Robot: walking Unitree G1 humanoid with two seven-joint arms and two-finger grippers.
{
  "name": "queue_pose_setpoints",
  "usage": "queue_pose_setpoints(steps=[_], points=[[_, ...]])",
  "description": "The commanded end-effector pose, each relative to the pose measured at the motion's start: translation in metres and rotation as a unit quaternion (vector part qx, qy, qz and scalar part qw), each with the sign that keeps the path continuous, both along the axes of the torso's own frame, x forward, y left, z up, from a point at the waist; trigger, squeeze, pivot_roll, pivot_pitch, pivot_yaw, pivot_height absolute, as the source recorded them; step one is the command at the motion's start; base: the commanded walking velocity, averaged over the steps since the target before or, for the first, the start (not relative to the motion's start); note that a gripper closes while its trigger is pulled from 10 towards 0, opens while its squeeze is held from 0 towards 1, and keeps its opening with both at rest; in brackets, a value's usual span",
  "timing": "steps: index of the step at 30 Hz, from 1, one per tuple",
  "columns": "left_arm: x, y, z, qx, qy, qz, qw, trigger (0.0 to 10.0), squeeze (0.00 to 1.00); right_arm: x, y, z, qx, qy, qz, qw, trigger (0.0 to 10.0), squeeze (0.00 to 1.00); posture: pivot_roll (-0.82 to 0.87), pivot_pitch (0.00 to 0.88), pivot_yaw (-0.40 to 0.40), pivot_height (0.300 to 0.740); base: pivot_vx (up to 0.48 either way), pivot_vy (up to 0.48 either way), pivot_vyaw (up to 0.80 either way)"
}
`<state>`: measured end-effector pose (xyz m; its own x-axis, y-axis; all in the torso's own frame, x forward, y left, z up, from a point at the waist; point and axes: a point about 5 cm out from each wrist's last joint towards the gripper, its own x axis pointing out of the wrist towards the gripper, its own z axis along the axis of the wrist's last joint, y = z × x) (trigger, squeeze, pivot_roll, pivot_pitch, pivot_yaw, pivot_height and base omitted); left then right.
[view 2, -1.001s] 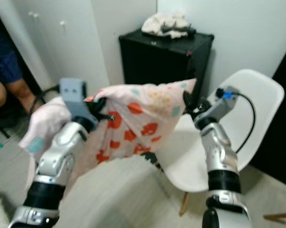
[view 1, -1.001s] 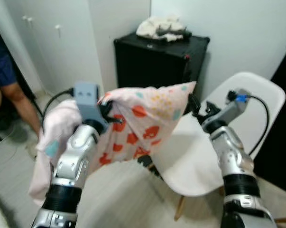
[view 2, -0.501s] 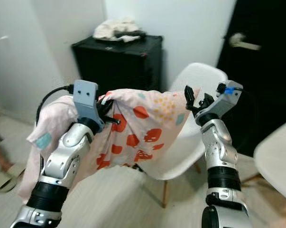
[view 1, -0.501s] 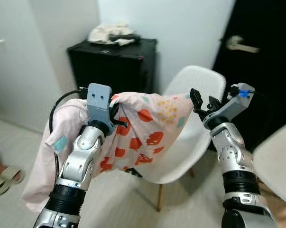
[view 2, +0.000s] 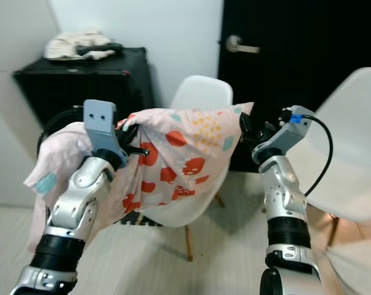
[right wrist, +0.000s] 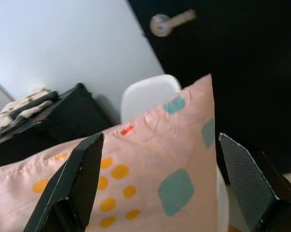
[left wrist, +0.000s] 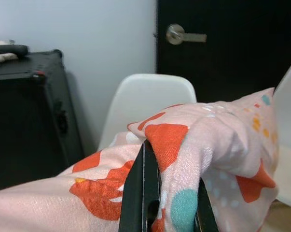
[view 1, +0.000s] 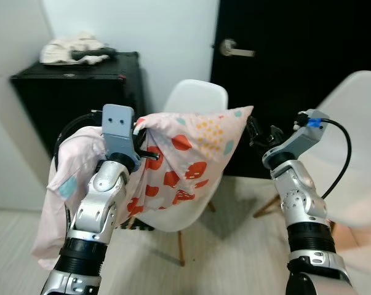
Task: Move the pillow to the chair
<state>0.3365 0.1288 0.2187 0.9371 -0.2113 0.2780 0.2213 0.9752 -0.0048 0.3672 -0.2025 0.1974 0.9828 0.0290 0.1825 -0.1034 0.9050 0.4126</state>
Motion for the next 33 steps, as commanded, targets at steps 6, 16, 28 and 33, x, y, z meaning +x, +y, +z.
queue_pose_setpoints(steps=[6,16,28,33], points=[[-0.007,-0.003,0.035,-0.013,-0.080,-0.022,0.996,10.0,0.00,0.000,0.002,-0.003,0.005,0.001,-0.004,1.000,10.0,0.00,0.02,0.078,0.045,0.718,0.000,0.000,-0.80],[-0.001,0.020,0.033,-0.015,-0.071,0.036,0.997,10.0,0.00,-0.002,0.005,0.002,0.014,-0.025,0.008,1.000,10.0,0.00,0.02,0.069,0.045,0.718,0.116,0.000,-0.15],[-0.002,0.016,0.033,-0.009,-0.070,0.019,0.997,10.0,0.00,0.001,0.010,0.002,0.018,-0.024,0.014,0.999,10.0,0.00,0.03,0.057,0.043,0.718,0.294,0.000,-0.40],[-0.005,0.011,0.031,0.004,-0.066,-0.005,0.998,10.0,0.00,0.001,0.012,0.001,0.009,-0.021,0.020,1.000,10.0,0.00,0.04,0.056,0.048,0.718,0.292,0.000,-0.16]])
